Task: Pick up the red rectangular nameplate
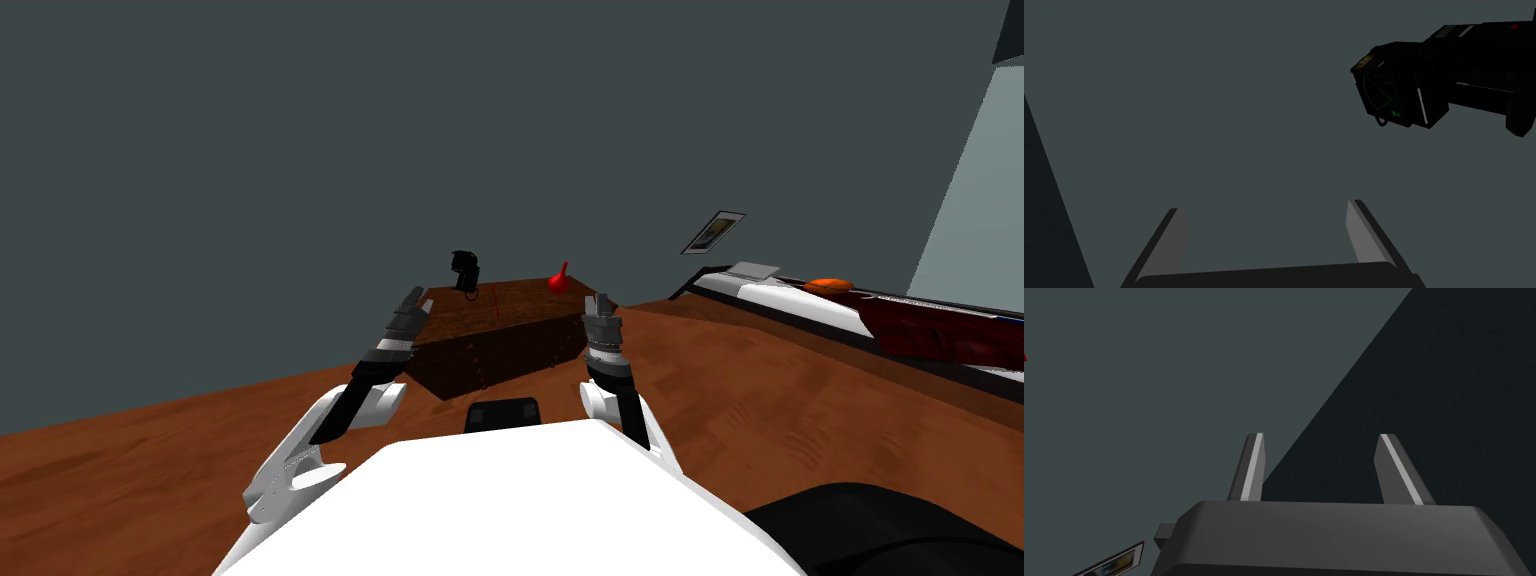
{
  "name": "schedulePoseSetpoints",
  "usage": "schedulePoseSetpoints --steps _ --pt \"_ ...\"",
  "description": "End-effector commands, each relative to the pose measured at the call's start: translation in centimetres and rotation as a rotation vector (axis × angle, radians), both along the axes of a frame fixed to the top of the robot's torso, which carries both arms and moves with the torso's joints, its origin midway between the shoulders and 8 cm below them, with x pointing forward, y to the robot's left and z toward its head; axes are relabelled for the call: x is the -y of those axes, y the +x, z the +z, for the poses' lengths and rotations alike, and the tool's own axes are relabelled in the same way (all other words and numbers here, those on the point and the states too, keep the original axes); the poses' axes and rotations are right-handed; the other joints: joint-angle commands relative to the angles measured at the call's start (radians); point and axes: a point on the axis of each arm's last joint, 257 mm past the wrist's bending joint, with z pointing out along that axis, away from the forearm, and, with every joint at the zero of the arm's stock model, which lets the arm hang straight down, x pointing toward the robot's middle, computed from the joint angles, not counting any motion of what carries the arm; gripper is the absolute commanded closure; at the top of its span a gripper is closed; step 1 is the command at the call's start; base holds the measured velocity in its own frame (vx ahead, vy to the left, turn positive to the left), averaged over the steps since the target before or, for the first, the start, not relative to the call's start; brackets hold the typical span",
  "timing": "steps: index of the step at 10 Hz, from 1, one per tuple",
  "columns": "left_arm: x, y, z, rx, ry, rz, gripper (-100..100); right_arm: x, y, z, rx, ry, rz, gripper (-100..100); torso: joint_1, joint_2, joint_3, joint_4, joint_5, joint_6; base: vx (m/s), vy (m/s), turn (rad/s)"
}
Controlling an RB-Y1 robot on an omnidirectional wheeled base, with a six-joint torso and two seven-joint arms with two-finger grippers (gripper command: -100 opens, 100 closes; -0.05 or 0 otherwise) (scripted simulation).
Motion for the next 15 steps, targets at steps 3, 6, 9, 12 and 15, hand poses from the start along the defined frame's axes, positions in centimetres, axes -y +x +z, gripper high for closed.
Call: schedulePoseSetpoints --steps 3,6,9,12,15 --pt "-1.0 2.4 -3.1 -0.110 0.088 0.012 -100 0.0 0.0 0.0 0.000 0.000 0.000 0 -0.002 -0.003 -0.002 -0.001 0.000 0.000 -0.085 -0.002 -0.140" --pt "-1.7 3.3 -4.3 -0.156 0.143 0.018 -100 0.0 0.0 0.0 0.000 0.000 0.000 0 -0.002 -0.005 -0.003 -0.001 0.000 0.000 -0.057 -0.001 -0.107" --pt "-3.5 5.0 -6.7 -0.247 0.219 0.047 -100 0.0 0.0 0.0 0.000 0.000 0.000 0 -0.003 -0.005 -0.003 -0.001 -0.001 0.000 -0.062 -0.022 -0.185" --pt "-6.1 6.5 -9.3 -0.341 0.292 0.090 -100 0.0 0.0 0.0 0.000 0.000 0.000 0 -0.004 -0.006 -0.004 -0.001 -0.001 0.000 -0.041 -0.029 -0.193" --pt "-9.2 7.5 -11.8 -0.438 0.361 0.143 -100 0.0 0.0 0.0 0.000 0.000 0.000 0 -0.003 -0.008 -0.005 -0.002 -0.001 -0.001 -0.010 -0.032 -0.174"
